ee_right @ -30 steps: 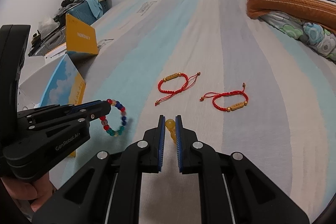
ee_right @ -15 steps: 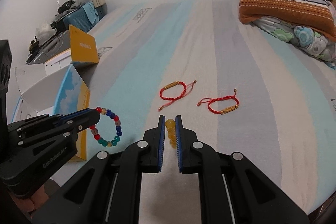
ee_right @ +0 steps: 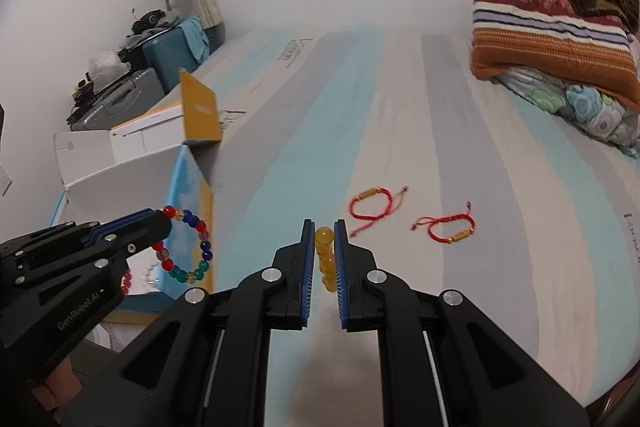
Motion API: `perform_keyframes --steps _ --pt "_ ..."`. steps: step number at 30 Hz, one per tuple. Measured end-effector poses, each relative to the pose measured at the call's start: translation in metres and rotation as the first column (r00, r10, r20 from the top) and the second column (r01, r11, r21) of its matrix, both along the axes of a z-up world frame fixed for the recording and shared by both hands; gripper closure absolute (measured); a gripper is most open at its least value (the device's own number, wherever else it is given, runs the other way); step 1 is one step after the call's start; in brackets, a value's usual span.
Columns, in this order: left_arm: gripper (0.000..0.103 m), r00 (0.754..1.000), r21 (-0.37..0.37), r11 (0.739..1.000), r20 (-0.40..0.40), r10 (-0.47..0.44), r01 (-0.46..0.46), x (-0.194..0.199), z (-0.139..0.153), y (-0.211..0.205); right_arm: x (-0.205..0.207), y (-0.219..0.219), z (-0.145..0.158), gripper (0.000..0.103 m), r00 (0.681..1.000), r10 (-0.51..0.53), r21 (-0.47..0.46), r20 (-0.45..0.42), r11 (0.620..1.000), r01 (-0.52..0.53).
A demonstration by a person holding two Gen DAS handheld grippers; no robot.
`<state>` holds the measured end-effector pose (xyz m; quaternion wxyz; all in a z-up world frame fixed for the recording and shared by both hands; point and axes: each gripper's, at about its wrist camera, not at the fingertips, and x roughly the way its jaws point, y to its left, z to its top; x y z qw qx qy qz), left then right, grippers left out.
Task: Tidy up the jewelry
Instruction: 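Lift both held bracelets and carry them over the white cardboard box, then open left tool releasing multicolour bracelet while right tool releases amber bracelet in box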
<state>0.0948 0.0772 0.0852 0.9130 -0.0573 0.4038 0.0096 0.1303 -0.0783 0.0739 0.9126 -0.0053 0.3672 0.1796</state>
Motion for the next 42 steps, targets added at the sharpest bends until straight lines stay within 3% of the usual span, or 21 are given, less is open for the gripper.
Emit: perform_keyframes --steps 11,20,30,42 --pt "0.094 0.996 -0.023 0.996 0.035 0.085 -0.084 -0.039 0.02 0.068 -0.026 0.068 0.026 0.094 0.995 0.085 -0.003 0.054 0.996 -0.085" --pt "0.094 0.982 -0.024 0.982 0.03 0.187 -0.186 -0.069 0.019 0.136 -0.043 0.143 0.029 0.094 0.979 0.193 -0.012 0.062 0.981 -0.193" --pt "0.094 0.959 -0.03 0.959 -0.024 0.281 -0.281 -0.089 -0.012 0.198 -0.055 0.215 0.006 0.094 0.956 0.291 -0.042 0.026 0.956 -0.29" --pt "0.094 0.929 -0.013 0.935 -0.12 0.35 -0.354 -0.084 -0.062 0.24 -0.034 0.254 -0.05 0.094 0.939 0.318 -0.102 -0.13 0.938 -0.332"
